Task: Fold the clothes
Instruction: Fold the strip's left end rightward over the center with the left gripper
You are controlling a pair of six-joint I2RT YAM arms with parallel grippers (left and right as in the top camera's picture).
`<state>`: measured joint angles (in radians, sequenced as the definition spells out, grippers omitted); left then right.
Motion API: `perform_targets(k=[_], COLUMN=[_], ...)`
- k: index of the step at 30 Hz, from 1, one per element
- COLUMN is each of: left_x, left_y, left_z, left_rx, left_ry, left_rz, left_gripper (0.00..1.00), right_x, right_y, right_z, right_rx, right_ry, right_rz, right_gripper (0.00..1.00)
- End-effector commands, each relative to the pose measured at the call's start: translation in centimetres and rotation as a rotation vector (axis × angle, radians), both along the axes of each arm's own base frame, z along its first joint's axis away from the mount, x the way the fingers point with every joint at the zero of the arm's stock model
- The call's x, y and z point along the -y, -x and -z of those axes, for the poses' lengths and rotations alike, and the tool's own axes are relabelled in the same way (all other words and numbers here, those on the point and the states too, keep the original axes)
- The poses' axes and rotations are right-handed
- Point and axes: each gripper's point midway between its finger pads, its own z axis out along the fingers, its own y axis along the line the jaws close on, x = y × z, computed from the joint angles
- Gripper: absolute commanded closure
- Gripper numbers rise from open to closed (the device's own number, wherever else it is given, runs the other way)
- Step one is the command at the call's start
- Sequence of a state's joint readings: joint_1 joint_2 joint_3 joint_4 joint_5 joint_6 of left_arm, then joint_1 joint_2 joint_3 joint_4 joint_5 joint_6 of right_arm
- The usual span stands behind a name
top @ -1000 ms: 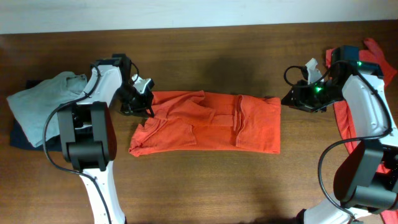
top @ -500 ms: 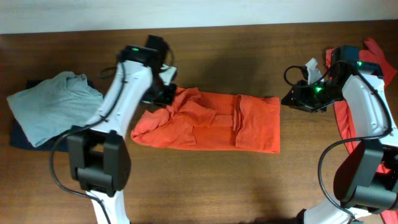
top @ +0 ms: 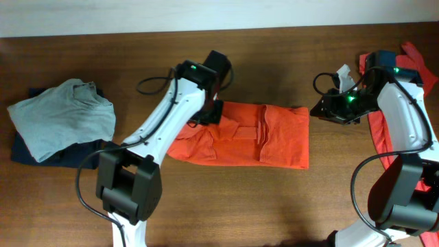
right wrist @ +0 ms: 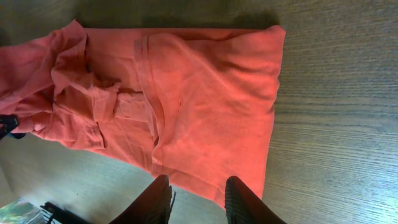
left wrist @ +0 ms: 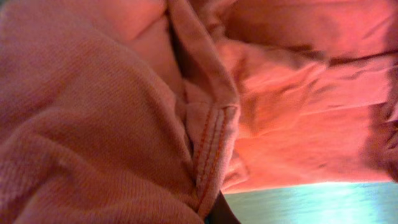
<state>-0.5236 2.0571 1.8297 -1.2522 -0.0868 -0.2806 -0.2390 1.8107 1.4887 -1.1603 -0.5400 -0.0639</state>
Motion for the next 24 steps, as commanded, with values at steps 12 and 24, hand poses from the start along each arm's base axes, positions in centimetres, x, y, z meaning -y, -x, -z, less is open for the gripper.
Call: perform_targets(k=[12, 24], left_x=[7.4, 11.3], left_y=[-0.1, 1.1], left_z=[2.8, 5.2], left_rx=[-0.002, -0.023], left_ry=[0.179, 0.213], left_rz=[-0.067, 0.006], left_gripper=[0.99, 0.94], right_x=[0.0, 0.0], right_y=[0.0, 0.0], right_z=[-1.2, -1.2], right_rx=[0.030, 0.027], right_ry=[0.002, 0.002], right_rz=[-0.003, -0.003], right_gripper=[0.66, 0.66])
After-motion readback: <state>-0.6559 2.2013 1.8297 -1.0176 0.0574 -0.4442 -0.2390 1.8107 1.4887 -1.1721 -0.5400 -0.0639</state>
